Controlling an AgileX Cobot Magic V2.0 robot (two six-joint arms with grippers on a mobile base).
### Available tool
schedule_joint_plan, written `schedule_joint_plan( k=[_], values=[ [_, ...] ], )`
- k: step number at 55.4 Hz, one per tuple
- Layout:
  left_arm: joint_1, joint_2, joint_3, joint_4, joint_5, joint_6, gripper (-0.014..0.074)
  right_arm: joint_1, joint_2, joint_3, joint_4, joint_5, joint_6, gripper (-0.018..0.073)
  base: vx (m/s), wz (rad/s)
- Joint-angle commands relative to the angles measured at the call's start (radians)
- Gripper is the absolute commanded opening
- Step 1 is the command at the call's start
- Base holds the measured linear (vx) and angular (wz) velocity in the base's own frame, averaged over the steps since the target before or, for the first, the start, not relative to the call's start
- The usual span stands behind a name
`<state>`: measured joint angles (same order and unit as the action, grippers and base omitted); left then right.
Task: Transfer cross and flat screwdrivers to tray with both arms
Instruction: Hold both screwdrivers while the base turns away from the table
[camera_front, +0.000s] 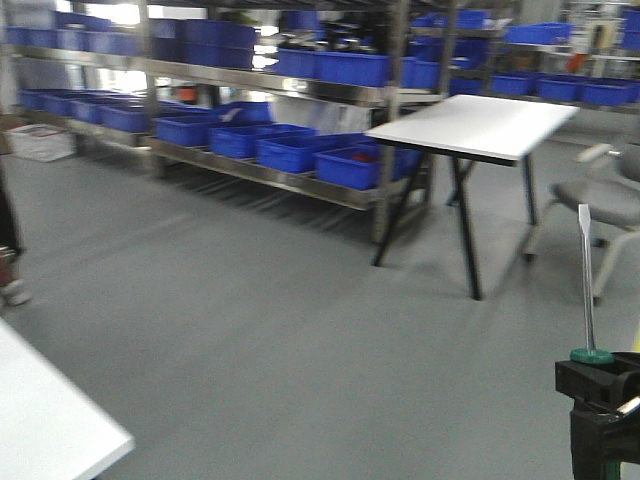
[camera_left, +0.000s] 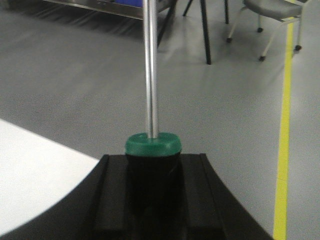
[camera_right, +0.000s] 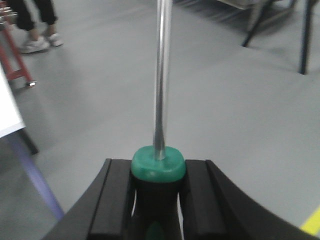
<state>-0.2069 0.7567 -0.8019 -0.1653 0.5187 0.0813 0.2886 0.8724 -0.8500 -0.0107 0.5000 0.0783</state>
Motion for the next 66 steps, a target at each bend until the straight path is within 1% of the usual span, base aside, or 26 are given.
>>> schedule_joint_plan(
  k=[1,37,54,66],
  values=[
    [-0.006,-0.005,-0.030,-0.017,-0.087,0.001,-0.0003,-0.001,-0.013,-0.032,-0.011,-0.086,-0.007,-0.0008,0.09,-0.74],
    [-0.006,-0.005,-0.030,-0.017,-0.087,0.001,-0.0003,-0.001,-0.013,-0.032,-0.011,-0.086,-0.007,-0.0008,0.22,-0.62],
    [-0.006,-0.005,-0.030,-0.017,-0.087,0.001,-0.0003,-0.001,-0.013,-0.032,-0.011,-0.082,-0.007,-0.0008,0.36,-0.41],
    [-0.006,-0.005,-0.030,-0.017,-0.087,0.001,-0.0003,-0.001,-0.013,-0.032,-0.011,-0.082,-0.007,-0.0008,0.42,-0.20]
  ],
)
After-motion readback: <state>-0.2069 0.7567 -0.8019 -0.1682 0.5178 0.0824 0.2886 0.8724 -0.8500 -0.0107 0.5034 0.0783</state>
